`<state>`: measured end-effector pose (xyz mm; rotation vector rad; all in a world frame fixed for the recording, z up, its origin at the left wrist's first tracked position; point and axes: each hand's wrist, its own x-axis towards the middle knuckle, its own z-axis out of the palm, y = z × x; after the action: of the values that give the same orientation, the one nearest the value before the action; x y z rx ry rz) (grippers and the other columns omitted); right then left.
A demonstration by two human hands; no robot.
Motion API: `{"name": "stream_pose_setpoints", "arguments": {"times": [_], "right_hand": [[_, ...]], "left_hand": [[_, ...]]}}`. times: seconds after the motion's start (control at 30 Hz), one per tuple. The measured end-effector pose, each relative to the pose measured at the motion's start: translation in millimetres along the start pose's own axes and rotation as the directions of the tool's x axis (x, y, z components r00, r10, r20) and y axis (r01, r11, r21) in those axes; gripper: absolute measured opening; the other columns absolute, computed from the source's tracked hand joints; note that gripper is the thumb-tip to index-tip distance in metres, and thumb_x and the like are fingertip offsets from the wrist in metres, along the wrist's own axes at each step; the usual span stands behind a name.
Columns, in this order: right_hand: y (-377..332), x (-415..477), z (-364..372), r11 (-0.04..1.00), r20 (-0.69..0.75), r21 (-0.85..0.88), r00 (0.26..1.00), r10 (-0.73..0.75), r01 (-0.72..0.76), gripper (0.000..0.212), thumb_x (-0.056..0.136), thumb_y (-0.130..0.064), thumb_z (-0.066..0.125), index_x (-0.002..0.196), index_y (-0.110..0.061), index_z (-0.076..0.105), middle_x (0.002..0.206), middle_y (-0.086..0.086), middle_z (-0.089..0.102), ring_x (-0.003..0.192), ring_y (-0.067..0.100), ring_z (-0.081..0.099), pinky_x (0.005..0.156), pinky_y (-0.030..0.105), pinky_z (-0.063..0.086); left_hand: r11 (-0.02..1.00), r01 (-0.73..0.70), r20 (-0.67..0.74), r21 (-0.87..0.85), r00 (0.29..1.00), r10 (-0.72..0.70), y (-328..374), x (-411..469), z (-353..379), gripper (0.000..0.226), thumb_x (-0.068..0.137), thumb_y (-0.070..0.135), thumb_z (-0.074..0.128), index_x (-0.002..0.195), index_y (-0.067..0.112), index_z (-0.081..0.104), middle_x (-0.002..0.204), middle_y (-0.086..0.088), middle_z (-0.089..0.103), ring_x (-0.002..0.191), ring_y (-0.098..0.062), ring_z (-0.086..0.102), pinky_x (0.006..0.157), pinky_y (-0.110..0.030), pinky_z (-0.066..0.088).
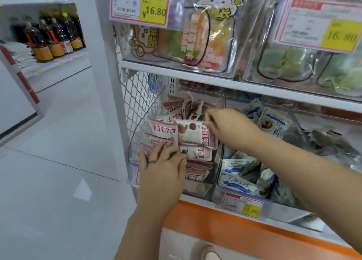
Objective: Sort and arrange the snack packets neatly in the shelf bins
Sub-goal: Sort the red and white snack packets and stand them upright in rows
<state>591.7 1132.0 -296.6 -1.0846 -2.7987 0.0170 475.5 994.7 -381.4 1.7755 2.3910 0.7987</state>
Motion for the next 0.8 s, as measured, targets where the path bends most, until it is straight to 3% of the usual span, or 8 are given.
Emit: {"name": "stream_pose_setpoints", "arguments": {"times": [0.1, 0.17, 0.2, 0.33, 0.43, 0.53, 0.7, 0.8], "right_hand": [[-1, -7, -2, 0.997, -0.206, 0.078, 0.979, -0.011, 0.027, 0.012, 0.097, -0.026, 0.04, 0.088, -0.02, 0.041, 0.071, 0.002, 0.056, 0.065, 0.026, 0.052, 0.059, 0.036, 0.043], [-5, -7, -4, 0.996, -0.248, -0.001, 0.965, -0.086, 0.089, 0.007, 0.096, -0.023, 0.042, 0.093, -0.017, 0.046, 0.07, 0.004, 0.06, 0.065, 0.029, 0.055, 0.057, 0.038, 0.046], [-6, -5, -6, 0.99, -0.211, -0.083, 0.969, -0.131, 0.115, 0.003, 0.094, -0.017, 0.047, 0.096, -0.017, 0.048, 0.07, 0.004, 0.059, 0.065, 0.029, 0.056, 0.057, 0.038, 0.047], [-12, 8, -19, 0.929, 0.064, -0.289, 0.973, -0.223, 0.232, 0.032, 0.078, 0.004, 0.06, 0.1, -0.017, 0.05, 0.066, -0.001, 0.052, 0.064, 0.022, 0.053, 0.055, 0.035, 0.048], [-16, 21, -24, 0.877, 0.178, -0.35, 0.942, -0.284, 0.331, 0.019, 0.08, -0.001, 0.062, 0.089, -0.017, 0.057, 0.061, -0.005, 0.055, 0.059, 0.014, 0.054, 0.054, 0.032, 0.049], [-22, 34, -14, 0.89, 0.264, -0.305, 0.928, -0.262, 0.338, 0.016, 0.079, -0.005, 0.065, 0.08, -0.02, 0.059, 0.055, -0.009, 0.05, 0.057, 0.009, 0.052, 0.052, 0.028, 0.044], [-32, 43, 25, 0.948, 0.342, -0.115, 0.907, -0.244, 0.298, 0.007, 0.089, -0.024, 0.056, 0.086, -0.019, 0.059, 0.08, -0.005, 0.061, 0.079, 0.017, 0.058, 0.059, 0.027, 0.038], [-20, 35, 14, 0.976, 0.458, -0.02, 0.87, -0.184, 0.217, 0.014, 0.087, -0.035, 0.059, 0.092, -0.021, 0.059, 0.088, -0.007, 0.062, 0.082, 0.015, 0.059, 0.07, 0.031, 0.049]], "left_hand": [[1.0, 0.0, 0.038, 0.013, 0.999, 0.0, 2, 1, 0, 0.054, 0.088, 0.045, 0.016, 0.118, 0.037, 0.06, 0.132, 0.018, 0.048, 0.138, -0.013, 0.022, 0.113, -0.045, -0.007], [1.0, -0.011, 0.071, 0.019, 0.997, 0.01, 1, 3, -3, 0.045, 0.094, 0.043, 0.021, 0.121, 0.038, 0.057, 0.135, 0.018, 0.044, 0.139, -0.013, 0.019, 0.114, -0.047, -0.005], [0.999, -0.02, 0.096, 0.029, 0.995, 0.017, -1, 4, -4, 0.04, 0.098, 0.042, 0.024, 0.124, 0.04, 0.054, 0.138, 0.019, 0.041, 0.139, -0.012, 0.016, 0.114, -0.046, -0.006], [0.998, -0.051, 0.147, 0.027, 0.988, 0.046, -7, 5, -10, 0.036, 0.099, 0.041, 0.028, 0.129, 0.045, 0.047, 0.142, 0.024, 0.033, 0.141, -0.008, 0.008, 0.113, -0.044, -0.012], [0.998, -0.067, 0.142, 0.015, 0.988, 0.064, -10, 7, -11, 0.035, 0.098, 0.043, 0.027, 0.126, 0.045, 0.049, 0.14, 0.025, 0.034, 0.14, -0.006, 0.009, 0.113, -0.044, -0.012], [0.998, -0.07, 0.131, -0.007, 0.989, 0.07, -13, 11, -11, 0.035, 0.098, 0.044, 0.03, 0.123, 0.043, 0.054, 0.137, 0.026, 0.037, 0.138, -0.003, 0.01, 0.111, -0.043, -0.014], [0.996, -0.073, 0.124, -0.06, 0.989, 0.08, -18, 15, -11, 0.032, 0.095, 0.047, 0.036, 0.12, 0.043, 0.054, 0.132, 0.028, 0.04, 0.135, 0.001, 0.009, 0.108, -0.04, -0.022], [0.99, -0.09, 0.082, -0.105, 0.992, 0.099, -22, 17, -8, 0.03, 0.092, 0.049, 0.041, 0.116, 0.042, 0.059, 0.125, 0.026, 0.046, 0.133, 0.001, 0.017, 0.106, -0.038, -0.024]]}}
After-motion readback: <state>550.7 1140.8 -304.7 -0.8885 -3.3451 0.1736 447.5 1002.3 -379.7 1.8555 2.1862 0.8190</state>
